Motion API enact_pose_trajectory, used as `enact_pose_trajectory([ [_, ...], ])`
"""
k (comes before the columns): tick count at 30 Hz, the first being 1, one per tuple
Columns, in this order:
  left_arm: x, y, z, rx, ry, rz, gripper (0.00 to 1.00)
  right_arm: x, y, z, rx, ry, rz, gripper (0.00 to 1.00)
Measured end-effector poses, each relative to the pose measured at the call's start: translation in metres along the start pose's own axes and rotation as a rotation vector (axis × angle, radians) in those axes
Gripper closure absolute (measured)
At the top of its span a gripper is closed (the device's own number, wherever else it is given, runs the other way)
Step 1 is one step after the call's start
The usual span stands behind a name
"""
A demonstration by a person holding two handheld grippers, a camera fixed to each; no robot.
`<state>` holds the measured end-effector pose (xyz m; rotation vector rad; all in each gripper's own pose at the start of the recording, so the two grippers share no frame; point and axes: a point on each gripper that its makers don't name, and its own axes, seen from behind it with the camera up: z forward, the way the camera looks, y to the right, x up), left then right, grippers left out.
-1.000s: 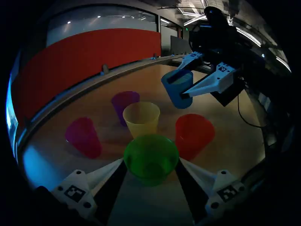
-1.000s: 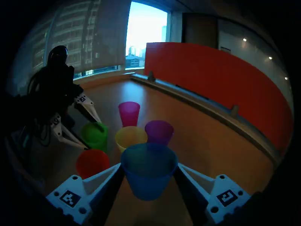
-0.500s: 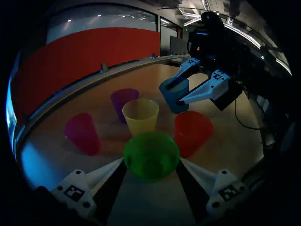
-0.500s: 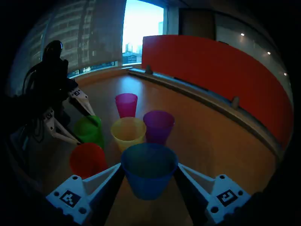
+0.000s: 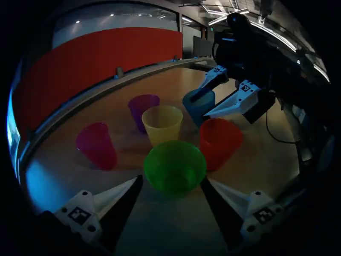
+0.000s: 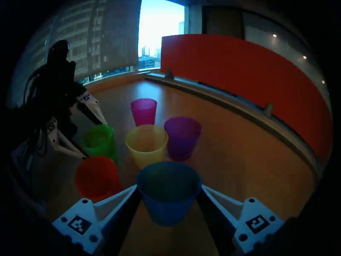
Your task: Pour water
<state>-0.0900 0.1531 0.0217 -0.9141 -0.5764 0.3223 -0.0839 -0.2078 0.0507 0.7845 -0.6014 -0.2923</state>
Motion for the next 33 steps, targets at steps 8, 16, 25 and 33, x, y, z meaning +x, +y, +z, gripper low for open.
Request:
enact_pose_trajectory([
  [8,-0.005,0.004,-0.008,0.003,-0.008,0.021,0.0,-0.007,-0.003,0.003,0.003,-0.012,-0.003,0.11],
  [16,-0.007,0.008,-0.014,0.005,-0.008,0.022,0.0,-0.011,-0.005,-0.001,-0.004,-0.006,-0.015,0.1],
  [25,-0.007,0.009,-0.02,0.018,-0.002,0.022,0.0,-0.019,-0.006,-0.008,-0.006,-0.015,-0.017,0.09],
  [33,-0.008,0.012,-0.024,0.026,0.0,0.02,0.0,-0.021,-0.006,-0.014,-0.017,-0.017,-0.018,0.01],
])
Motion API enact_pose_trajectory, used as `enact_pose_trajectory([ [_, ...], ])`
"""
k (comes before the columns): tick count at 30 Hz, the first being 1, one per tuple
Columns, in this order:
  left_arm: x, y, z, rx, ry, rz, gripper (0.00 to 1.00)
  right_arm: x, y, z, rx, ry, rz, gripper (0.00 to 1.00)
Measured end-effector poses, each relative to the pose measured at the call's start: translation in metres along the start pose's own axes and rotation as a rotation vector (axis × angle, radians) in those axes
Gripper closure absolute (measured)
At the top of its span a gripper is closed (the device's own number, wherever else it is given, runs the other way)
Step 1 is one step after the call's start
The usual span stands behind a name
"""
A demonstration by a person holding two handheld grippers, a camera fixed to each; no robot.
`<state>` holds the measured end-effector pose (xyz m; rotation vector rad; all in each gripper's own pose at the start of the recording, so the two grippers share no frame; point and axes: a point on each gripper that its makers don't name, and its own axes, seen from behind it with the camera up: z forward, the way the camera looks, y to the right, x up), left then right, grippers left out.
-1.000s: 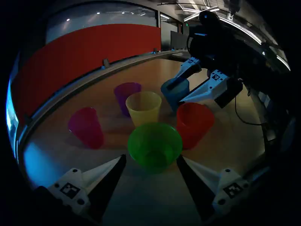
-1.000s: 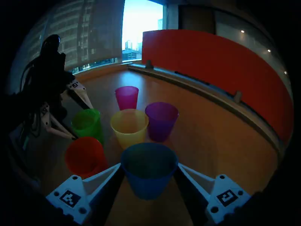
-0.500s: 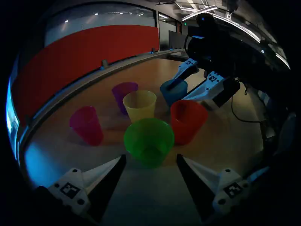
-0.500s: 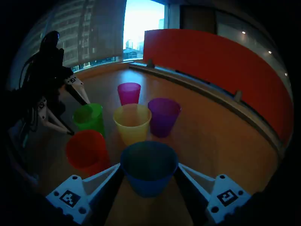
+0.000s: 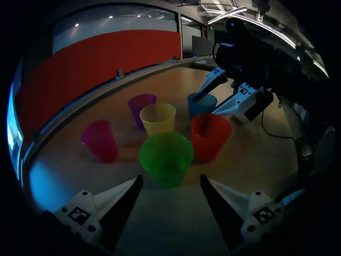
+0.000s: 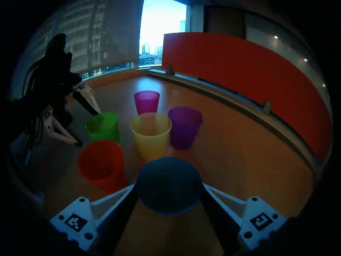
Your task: Pour water
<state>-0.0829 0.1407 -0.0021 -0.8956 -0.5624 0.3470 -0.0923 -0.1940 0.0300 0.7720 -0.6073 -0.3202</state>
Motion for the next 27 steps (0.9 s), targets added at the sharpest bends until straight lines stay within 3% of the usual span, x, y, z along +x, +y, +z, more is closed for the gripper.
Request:
enact_pose_trajectory([
  [15,0.002,0.0,-0.026,0.06,0.037,-0.033,0.0,-0.009,0.003,-0.035,-0.039,0.006,0.017,0.01],
  [21,0.007,0.0,-0.042,0.102,0.074,-0.045,0.0,-0.013,0.005,-0.057,-0.067,0.027,0.026,0.01],
  [27,0.02,-0.008,-0.062,0.169,0.147,-0.088,0.0,-0.01,0.01,-0.082,-0.111,0.071,0.036,0.0],
])
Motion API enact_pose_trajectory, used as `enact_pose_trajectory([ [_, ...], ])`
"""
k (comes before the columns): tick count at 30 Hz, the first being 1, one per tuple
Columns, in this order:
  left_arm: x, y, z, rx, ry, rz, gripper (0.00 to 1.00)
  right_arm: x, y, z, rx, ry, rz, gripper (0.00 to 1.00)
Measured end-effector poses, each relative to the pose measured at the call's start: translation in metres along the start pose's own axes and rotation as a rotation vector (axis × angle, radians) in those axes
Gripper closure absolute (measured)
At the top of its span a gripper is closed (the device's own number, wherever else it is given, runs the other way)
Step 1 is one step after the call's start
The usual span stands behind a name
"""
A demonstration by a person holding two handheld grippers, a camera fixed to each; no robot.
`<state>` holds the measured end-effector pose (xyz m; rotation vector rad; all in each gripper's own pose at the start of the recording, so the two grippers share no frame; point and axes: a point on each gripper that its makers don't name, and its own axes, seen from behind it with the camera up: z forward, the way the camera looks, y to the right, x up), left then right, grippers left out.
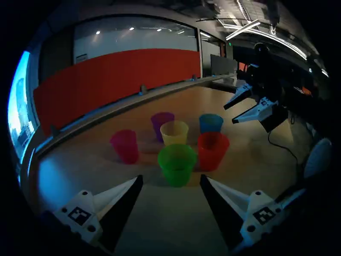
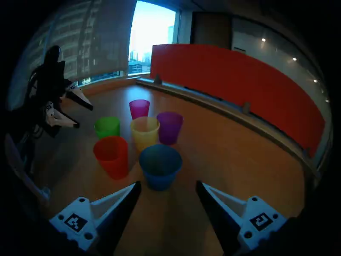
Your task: Pour water
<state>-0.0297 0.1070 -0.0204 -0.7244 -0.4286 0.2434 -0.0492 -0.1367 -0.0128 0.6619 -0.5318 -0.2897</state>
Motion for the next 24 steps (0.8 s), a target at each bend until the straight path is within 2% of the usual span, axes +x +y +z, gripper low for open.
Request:
enact_pose_trajectory([
  [6,0.014,-0.014,-0.016,0.097,0.082,-0.039,0.0,0.004,0.009,-0.022,-0.059,0.048,0.013,0.01],
  [11,0.029,-0.026,-0.032,0.192,0.166,-0.058,0.0,0.015,0.018,-0.039,-0.132,0.12,0.03,0.01],
  [17,0.046,-0.039,-0.054,0.297,0.268,-0.083,0.0,0.036,0.038,-0.061,-0.26,0.243,0.059,0.0],
  [24,0.06,-0.049,-0.073,0.394,0.373,-0.133,0.0,0.058,0.055,-0.089,-0.398,0.389,0.074,0.0],
])
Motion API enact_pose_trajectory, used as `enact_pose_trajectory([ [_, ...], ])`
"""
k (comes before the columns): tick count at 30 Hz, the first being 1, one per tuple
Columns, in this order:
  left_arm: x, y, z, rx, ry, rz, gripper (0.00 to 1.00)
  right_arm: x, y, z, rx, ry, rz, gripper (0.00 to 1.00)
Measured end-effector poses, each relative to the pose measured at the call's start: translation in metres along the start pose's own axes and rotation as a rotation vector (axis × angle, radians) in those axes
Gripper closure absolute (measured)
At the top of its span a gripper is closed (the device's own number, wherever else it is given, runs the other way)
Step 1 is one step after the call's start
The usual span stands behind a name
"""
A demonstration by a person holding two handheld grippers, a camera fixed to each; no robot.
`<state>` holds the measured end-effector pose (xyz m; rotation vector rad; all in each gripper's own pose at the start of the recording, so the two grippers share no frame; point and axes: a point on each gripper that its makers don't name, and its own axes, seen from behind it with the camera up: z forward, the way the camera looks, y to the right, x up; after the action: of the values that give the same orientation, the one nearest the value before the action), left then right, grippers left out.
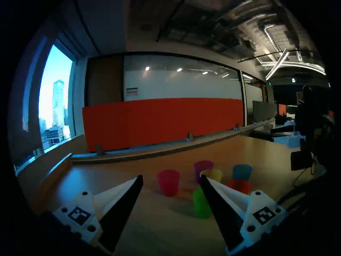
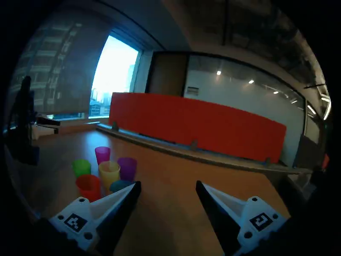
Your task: Pour water
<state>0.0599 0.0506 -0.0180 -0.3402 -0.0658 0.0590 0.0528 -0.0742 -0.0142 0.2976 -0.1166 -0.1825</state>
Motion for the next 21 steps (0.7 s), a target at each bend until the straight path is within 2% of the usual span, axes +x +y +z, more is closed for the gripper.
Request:
enact_pose_trajectory([
  [6,0.015,-0.017,-0.005,0.082,0.072,-0.057,0.0,0.021,0.022,-0.015,-0.113,0.103,0.037,0.0],
  [12,0.027,-0.036,-0.013,0.158,0.14,-0.091,0.0,0.04,0.053,-0.038,-0.21,0.208,0.118,0.0],
  [17,0.024,-0.043,-0.018,0.21,0.156,-0.103,0.0,0.041,0.082,-0.055,-0.289,0.254,0.197,0.0],
  [21,0.017,-0.045,-0.02,0.234,0.149,-0.116,0.0,0.041,0.1,-0.065,-0.335,0.277,0.233,0.01],
])
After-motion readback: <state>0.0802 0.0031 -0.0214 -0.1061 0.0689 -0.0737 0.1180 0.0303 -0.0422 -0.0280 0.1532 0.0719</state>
